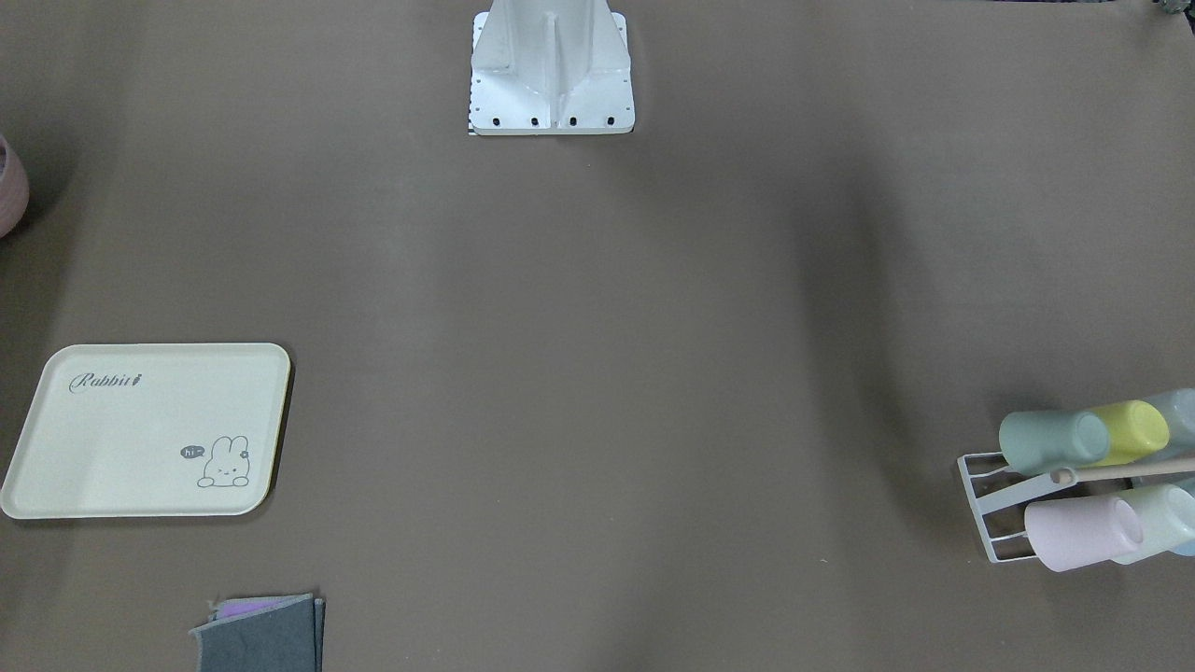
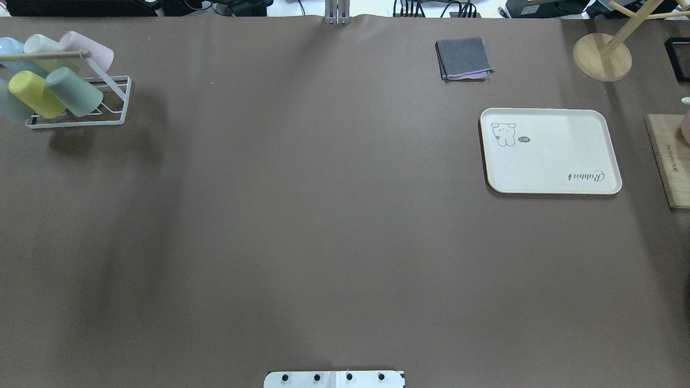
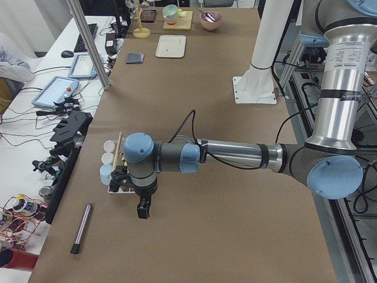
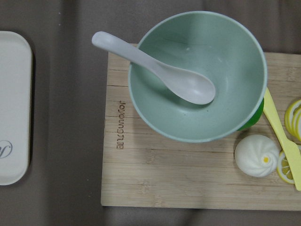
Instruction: Pick up and place green cup on tray
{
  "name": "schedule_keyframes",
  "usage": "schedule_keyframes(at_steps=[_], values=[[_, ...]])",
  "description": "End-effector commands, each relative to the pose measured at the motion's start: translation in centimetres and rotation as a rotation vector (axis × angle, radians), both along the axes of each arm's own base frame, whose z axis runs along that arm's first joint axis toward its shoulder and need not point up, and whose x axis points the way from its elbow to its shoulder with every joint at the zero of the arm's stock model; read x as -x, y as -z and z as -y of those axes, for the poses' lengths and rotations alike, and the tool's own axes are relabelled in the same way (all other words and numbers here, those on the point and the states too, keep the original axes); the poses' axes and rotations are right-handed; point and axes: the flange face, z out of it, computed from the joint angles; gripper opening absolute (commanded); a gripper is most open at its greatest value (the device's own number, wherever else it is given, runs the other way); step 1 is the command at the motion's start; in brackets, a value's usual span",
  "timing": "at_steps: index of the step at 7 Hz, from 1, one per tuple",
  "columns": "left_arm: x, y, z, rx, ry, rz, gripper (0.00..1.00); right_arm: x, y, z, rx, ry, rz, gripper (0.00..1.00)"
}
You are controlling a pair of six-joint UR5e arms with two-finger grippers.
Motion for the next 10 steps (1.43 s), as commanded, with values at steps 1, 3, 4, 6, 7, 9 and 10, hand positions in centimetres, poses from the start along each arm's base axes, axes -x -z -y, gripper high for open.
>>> schedule_keyframes(at_steps=[1,3,4,6,7,9,10], values=[[-0.1,-0.4,-0.6,0.012,0.007,-0.007,0.99,0.0,-0.1,0.0,0.000,0.001,0.000,1.00],[0.0,1.4,-0.5,-0.021,0.010,-0.007,0.99,0.0,-0.2,-0.1,0.003,0.001,0.000,1.00],[-0.2,1.4,-2.4,-0.019,0.011,-0.009,0.99,0.0,-0.2,-0.1,0.003,0.001,0.000,1.00],[-0.3,3.3,-3.8,-0.032,0.042,-0.012,0.99,0.0,-0.4,-0.3,0.005,0.004,0.006,1.00],[-0.4,3.5,-3.8,-0.038,0.041,-0.012,0.99,0.0,-0.3,-0.3,0.004,0.002,0.006,1.00],[-0.5,6.9,-3.8,-0.113,0.030,-0.003,0.99,0.0,0.2,0.0,-0.003,0.000,0.003,1.00],[-0.4,7.1,-3.8,-0.116,0.030,0.001,0.99,0.1,0.0,0.0,0.003,0.000,0.008,1.00]])
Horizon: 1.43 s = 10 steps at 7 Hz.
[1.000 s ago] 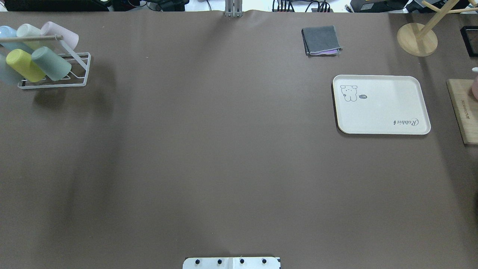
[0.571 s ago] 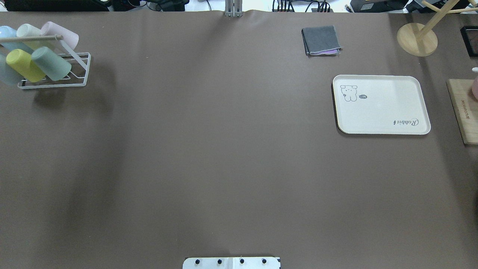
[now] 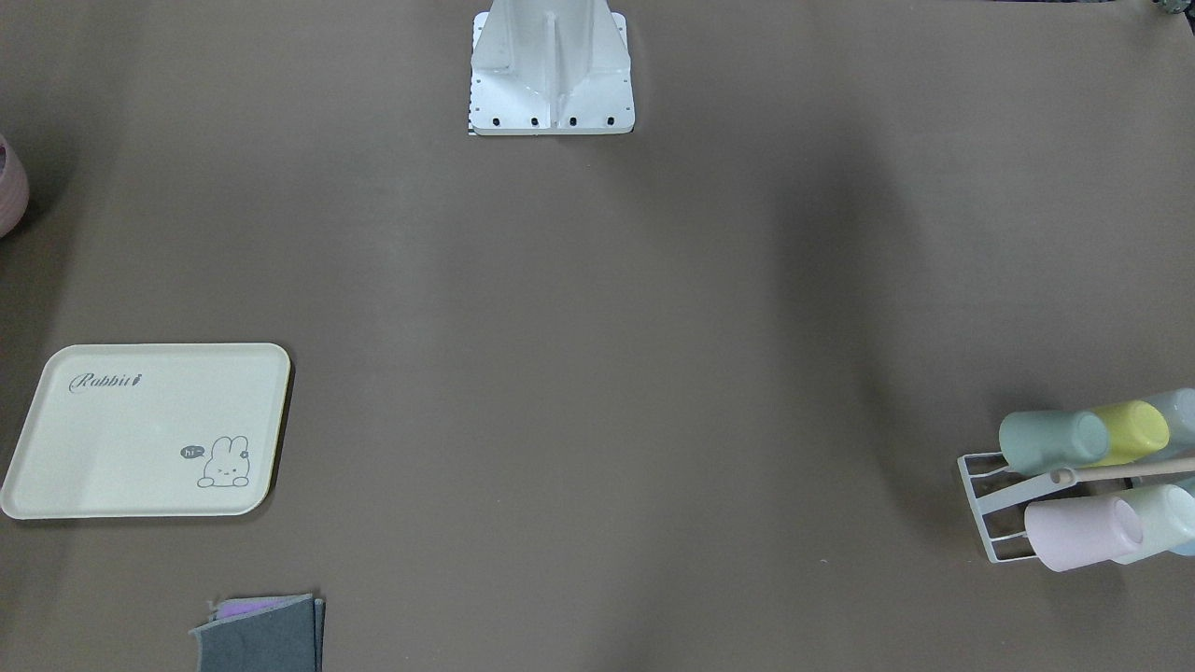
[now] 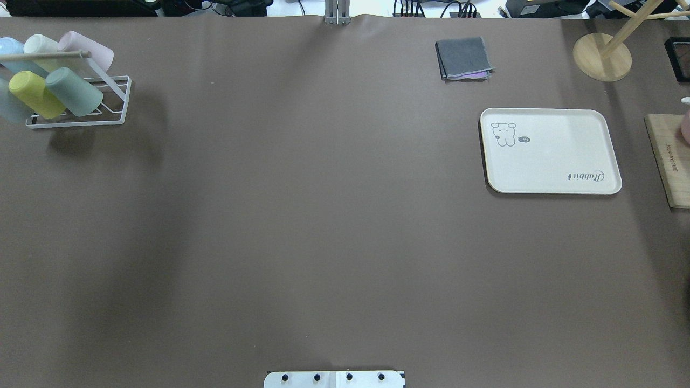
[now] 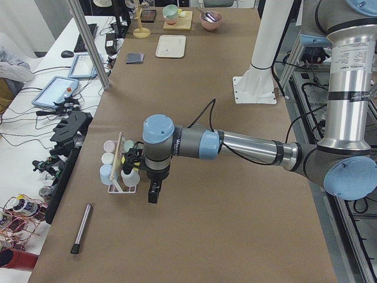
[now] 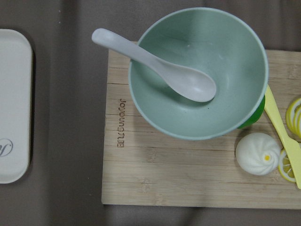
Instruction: Pick up and place green cup on tray
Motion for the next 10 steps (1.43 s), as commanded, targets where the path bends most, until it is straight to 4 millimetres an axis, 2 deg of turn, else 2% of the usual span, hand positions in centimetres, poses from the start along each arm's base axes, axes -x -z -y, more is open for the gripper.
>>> schedule_keyframes(at_steps=[1,3,4,5,6,7,8,10], values=[[0.0,0.8,0.0,-0.017,-0.001,0.006,0.99,0.0,-0.2,0.1,0.004,0.000,0.003,1.00],[-0.1,0.8,0.1,-0.014,-0.001,0.001,0.99,0.2,-2.9,-1.6,-0.068,-0.003,0.023,1.00],[-0.2,0.9,0.3,-0.019,-0.005,0.000,0.99,0.3,-3.3,-1.3,-0.076,-0.014,0.038,1.00],[-0.3,1.1,0.2,-0.022,-0.007,0.000,0.99,0.4,-2.8,-0.9,-0.048,-0.057,0.044,1.00],[-0.3,1.2,0.2,-0.026,-0.008,0.001,0.99,1.5,-2.0,-0.3,-0.032,-0.070,0.048,1.00],[-1.5,2.7,0.4,-0.065,-0.042,0.008,0.99,2.8,-0.3,0.6,-0.017,-0.095,0.058,1.00],[-3.6,4.2,0.7,-0.131,-0.129,0.022,0.99,4.9,2.3,1.1,-0.007,-0.116,0.067,1.00],[-7.3,9.1,1.7,-0.344,-0.307,0.121,0.99,9.7,6.3,2.3,0.008,-0.120,0.082,1.00]])
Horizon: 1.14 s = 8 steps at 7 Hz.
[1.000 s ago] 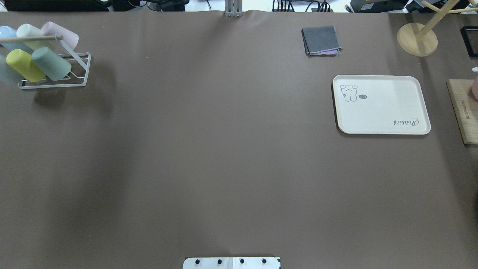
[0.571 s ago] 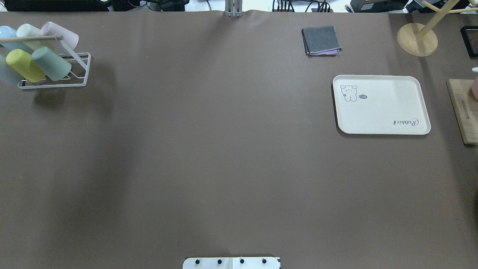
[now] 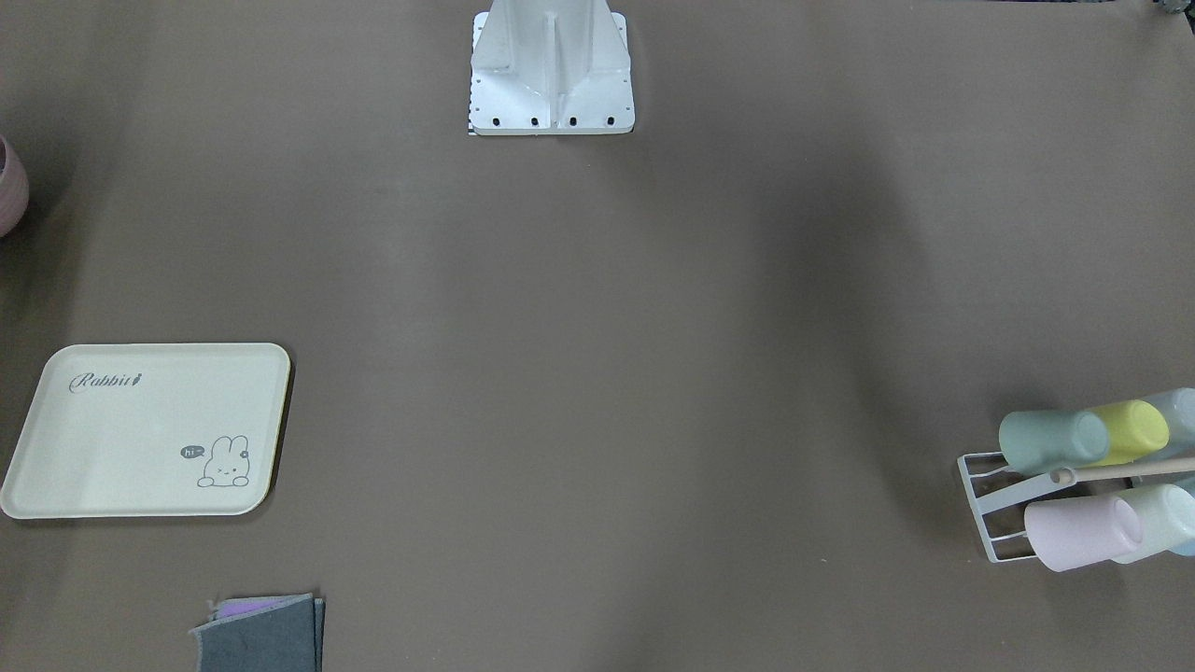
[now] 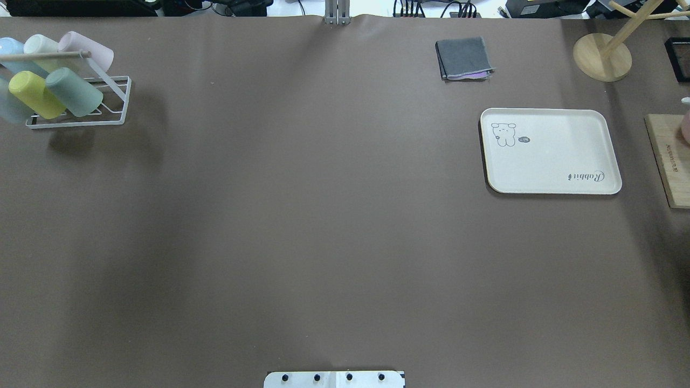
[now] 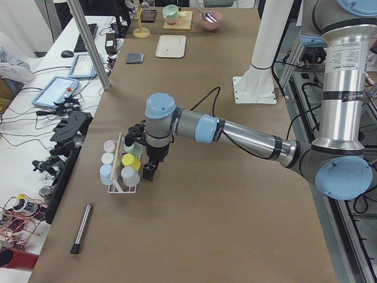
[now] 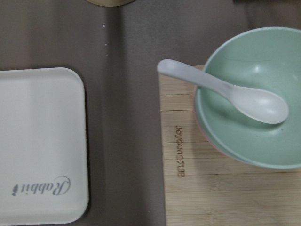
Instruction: Pick up and place green cup on tray
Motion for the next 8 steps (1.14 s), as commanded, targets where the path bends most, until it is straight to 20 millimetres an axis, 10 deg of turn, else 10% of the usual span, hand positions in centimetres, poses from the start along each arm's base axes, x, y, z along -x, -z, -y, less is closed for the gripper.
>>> schedule_keyframes(at_steps=[1,4,8], values=[[-4.6,4.8,1.2,-0.268,-0.200,0.173,0.99,6.0,2.6,1.4,0.010,0.039,0.001,1.00],[-12.7,8.8,1.7,-0.647,-0.486,0.558,0.99,9.8,-4.0,2.2,-0.084,0.077,-0.040,0.99],[-29.0,14.6,-0.7,-0.993,-0.918,1.220,0.99,14.9,-2.8,3.8,-0.084,0.072,-0.064,0.99]])
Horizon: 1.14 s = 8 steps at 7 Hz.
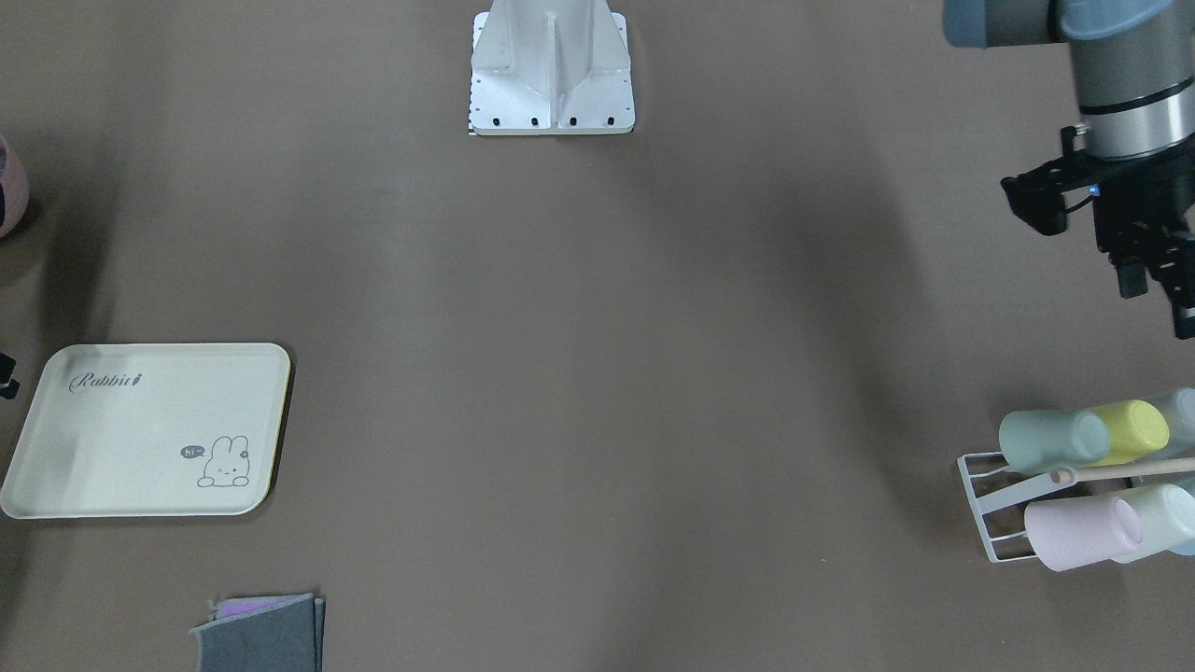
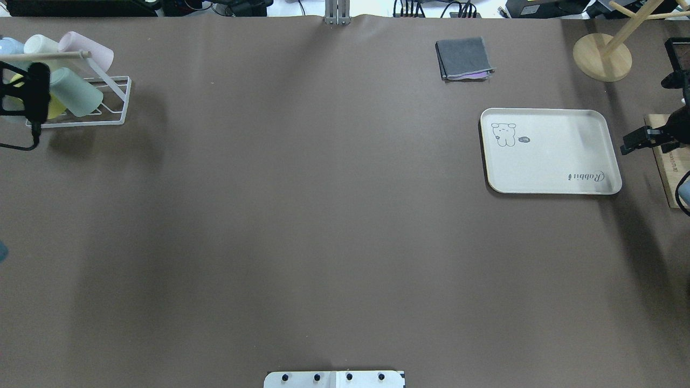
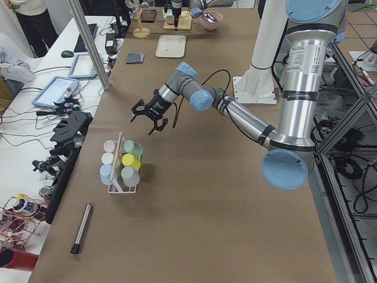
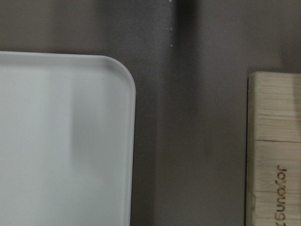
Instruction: Pick up and place green cup on tray
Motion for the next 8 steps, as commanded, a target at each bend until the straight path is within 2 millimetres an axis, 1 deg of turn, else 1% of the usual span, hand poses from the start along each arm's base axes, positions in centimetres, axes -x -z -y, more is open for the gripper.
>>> schedule_keyframes(at_steps=[1,2,3,4,5,6,7,8], values=[[-9.1,0.3,-2.3,-0.163,-0.156,0.368,0.99,1.6,0.2,1.1,-0.006,0.012,-0.007,0.98],[-10.6,-1.1,-2.3,-0.165,-0.213,0.466,0.98,2.3,0.1,1.6,-0.006,0.016,-0.016,0.98],[-11.4,-2.0,-2.6,-0.167,-0.269,0.514,0.98,2.4,-0.7,1.7,-0.032,0.016,-0.005,0.98],[-11.9,-4.0,-2.3,-0.164,-0.297,0.549,0.98,2.4,-1.9,1.6,-0.057,0.016,0.007,0.98],[-11.0,-6.7,-3.0,-0.147,-0.311,0.585,0.98,2.6,-1.8,1.6,-0.057,0.016,0.013,0.98],[-11.4,-8.4,-2.7,-0.173,-0.307,0.565,0.98,2.6,-1.8,1.6,-0.058,0.018,0.018,0.98],[-11.8,-10.9,-2.4,-0.183,-0.304,0.556,0.98,2.7,-1.5,1.6,-0.058,0.021,0.028,0.97],[-11.5,-12.2,-2.6,-0.208,-0.296,0.531,0.98,3.0,-1.2,1.8,-0.046,0.022,0.046,0.96]])
